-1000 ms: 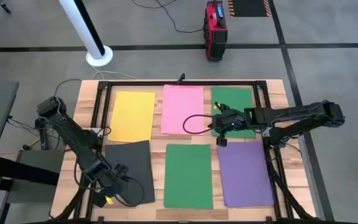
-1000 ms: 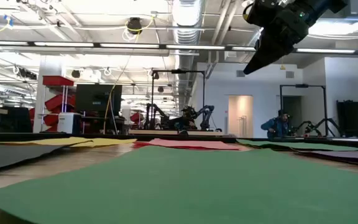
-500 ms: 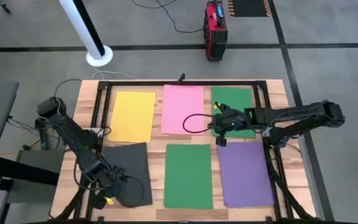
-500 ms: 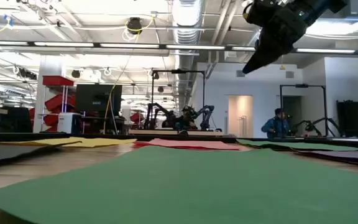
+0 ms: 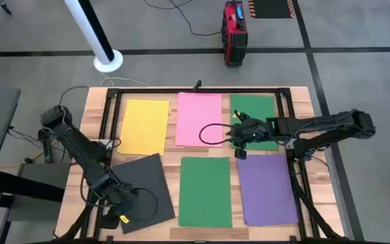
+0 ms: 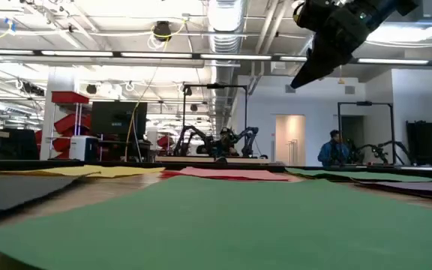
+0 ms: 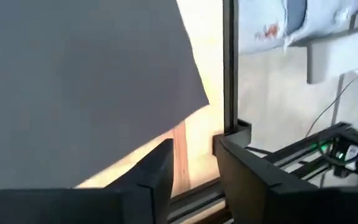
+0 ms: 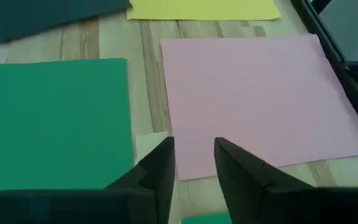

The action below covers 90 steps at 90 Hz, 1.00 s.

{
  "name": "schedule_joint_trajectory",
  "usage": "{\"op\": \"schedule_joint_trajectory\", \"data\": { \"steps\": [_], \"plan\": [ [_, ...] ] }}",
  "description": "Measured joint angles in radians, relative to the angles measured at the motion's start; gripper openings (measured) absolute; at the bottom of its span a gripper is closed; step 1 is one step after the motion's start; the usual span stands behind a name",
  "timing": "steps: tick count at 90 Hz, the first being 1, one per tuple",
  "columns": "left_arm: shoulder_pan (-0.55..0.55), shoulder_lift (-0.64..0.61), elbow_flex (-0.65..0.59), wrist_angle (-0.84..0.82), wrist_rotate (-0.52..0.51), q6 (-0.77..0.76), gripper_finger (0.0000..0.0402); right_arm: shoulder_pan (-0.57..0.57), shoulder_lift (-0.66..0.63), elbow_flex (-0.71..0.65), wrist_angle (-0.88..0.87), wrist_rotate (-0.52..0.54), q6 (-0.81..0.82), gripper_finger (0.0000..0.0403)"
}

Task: Organize paper
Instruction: Move the black colored paper to the bottom left of the table

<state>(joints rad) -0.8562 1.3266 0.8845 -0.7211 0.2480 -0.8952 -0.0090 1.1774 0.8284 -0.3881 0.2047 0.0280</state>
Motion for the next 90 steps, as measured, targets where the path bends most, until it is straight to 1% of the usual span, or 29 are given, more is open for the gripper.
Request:
{"op": "schedule_joint_trajectory", "data": {
  "steps": [7, 18, 21, 25, 32, 37, 44, 53, 64, 78, 90],
  "plan": [
    [0.008, 0.000, -0.001, -0.006, -0.106, -0.136, 0.0118, 0.000, 0.000, 0.000, -0.001, 0.000, 0.000, 0.0113],
    [0.050, 0.000, -0.058, -0.001, -0.287, -0.486, 0.0097, 0.000, 0.000, 0.000, -0.009, 0.006, -0.003, 0.0109],
    [0.053, 0.000, -0.082, 0.005, -0.334, -0.544, 0.0086, 0.000, 0.000, 0.000, -0.010, 0.009, -0.003, 0.0107],
    [0.052, 0.000, -0.114, 0.035, -0.382, -0.564, 0.0067, 0.000, 0.000, 0.000, -0.009, 0.017, -0.011, 0.0103],
    [0.050, 0.000, -0.169, 0.093, -0.429, -0.572, 0.0025, 0.000, 0.000, 0.000, -0.011, 0.058, -0.036, 0.0097],
    [0.057, 0.001, -0.207, 0.152, -0.444, -0.576, 0.0009, 0.000, 0.000, 0.000, -0.012, 0.074, -0.053, 0.0094],
    [0.073, 0.001, -0.246, 0.255, -0.453, -0.572, 0.0005, 0.000, 0.000, 0.000, -0.012, 0.084, -0.064, 0.0092],
    [0.094, 0.001, -0.290, 0.323, -0.449, -0.544, 0.0001, 0.000, 0.000, 0.000, -0.013, 0.085, -0.079, 0.0092],
    [0.121, 0.013, -0.317, 0.323, -0.424, -0.476, 0.0001, 0.000, 0.000, 0.000, -0.013, 0.087, -0.083, 0.0091],
    [0.156, 0.077, -0.326, 0.355, -0.318, -0.345, 0.0001, -0.008, 0.000, 0.000, -0.019, 0.090, -0.084, 0.0091],
    [0.174, 0.124, -0.316, 0.354, -0.279, -0.208, 0.0001, -0.019, 0.000, 0.000, -0.033, 0.090, -0.082, 0.0091]
  ]
}}
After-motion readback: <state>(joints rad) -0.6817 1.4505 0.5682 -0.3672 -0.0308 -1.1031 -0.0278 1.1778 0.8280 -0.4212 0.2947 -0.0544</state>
